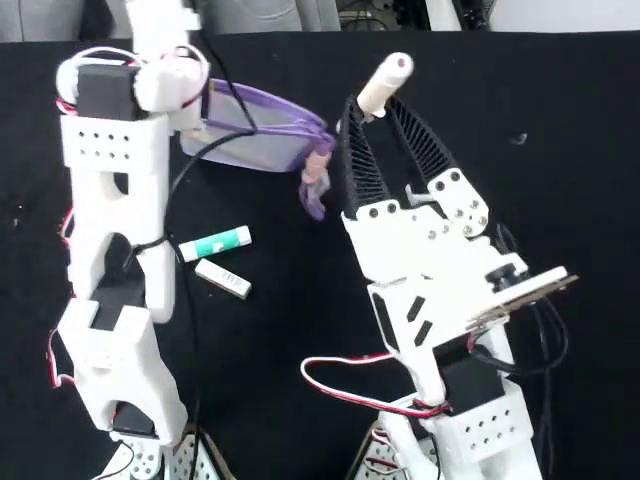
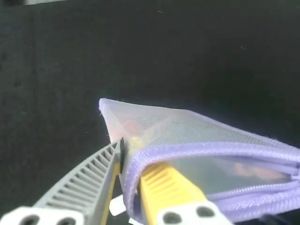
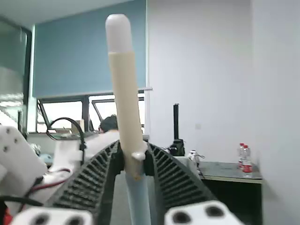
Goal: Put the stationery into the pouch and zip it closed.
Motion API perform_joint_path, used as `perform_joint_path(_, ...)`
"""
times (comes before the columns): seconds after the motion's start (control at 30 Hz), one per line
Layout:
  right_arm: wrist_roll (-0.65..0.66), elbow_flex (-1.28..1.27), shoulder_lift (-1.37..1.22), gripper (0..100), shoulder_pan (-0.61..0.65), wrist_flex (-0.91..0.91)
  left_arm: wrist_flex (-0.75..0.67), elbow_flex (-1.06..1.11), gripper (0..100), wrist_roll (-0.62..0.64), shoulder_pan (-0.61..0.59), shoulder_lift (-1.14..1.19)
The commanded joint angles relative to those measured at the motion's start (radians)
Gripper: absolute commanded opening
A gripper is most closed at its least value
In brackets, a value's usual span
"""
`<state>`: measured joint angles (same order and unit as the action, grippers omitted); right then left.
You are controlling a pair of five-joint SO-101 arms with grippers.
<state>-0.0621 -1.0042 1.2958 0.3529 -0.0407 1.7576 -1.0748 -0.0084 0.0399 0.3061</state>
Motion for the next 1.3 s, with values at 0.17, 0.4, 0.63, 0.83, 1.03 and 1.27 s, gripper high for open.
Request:
perform_joint_path(0.17,-0.035,-0.051,-0.15,1.1,0.078,-0.256,-0.002,-0.018,3,0.014,0.025,0.006)
perform_joint_path(0.4,-0.032,-0.048,-0.456,1.1,0.075,-0.508,-0.002,-0.018,3,0.015,0.024,0.038)
perform_joint_path(0.63,-0.032,-0.056,-0.645,1.1,0.068,-0.582,-0.002,-0.018,3,0.015,0.021,0.038)
perform_joint_path(0.83,-0.032,-0.062,-0.814,1.1,0.046,-0.638,-0.002,-0.018,3,0.015,0.019,0.038)
perform_joint_path(1.03,-0.032,-0.056,-0.96,1.8,0.049,-0.733,-0.011,-0.018,3,0.015,0.018,0.043)
perform_joint_path(1.27,-0.032,-0.062,-0.967,29.6,0.051,-0.75,-0.015,-0.018,3,0.015,-0.012,0.044)
